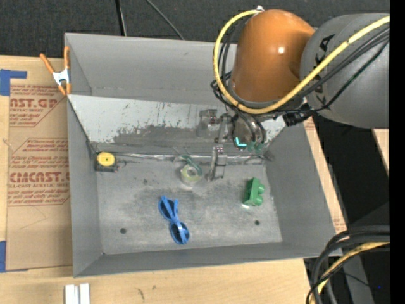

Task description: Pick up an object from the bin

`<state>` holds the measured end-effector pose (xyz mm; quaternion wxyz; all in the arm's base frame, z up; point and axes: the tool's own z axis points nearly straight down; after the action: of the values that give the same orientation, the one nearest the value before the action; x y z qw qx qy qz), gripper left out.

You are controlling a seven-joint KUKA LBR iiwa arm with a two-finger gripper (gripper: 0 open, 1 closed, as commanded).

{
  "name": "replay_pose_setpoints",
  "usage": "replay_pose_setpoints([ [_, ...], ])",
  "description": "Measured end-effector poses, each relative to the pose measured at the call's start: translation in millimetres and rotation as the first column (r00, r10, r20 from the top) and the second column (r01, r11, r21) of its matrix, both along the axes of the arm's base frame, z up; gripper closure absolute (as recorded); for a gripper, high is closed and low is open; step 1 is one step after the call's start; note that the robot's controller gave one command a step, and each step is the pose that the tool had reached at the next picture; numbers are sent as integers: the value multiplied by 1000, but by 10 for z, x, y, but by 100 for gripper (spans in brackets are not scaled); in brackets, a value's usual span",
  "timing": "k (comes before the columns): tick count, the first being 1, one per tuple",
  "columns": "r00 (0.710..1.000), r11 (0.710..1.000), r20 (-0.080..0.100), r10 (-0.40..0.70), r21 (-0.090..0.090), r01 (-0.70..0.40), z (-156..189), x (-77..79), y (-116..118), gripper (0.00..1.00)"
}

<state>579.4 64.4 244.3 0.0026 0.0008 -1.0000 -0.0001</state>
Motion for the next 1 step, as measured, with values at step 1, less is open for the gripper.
replay_pose_setpoints([
  [1,983,983,-2,181,0,-181,-1792,-521,61,0],
])
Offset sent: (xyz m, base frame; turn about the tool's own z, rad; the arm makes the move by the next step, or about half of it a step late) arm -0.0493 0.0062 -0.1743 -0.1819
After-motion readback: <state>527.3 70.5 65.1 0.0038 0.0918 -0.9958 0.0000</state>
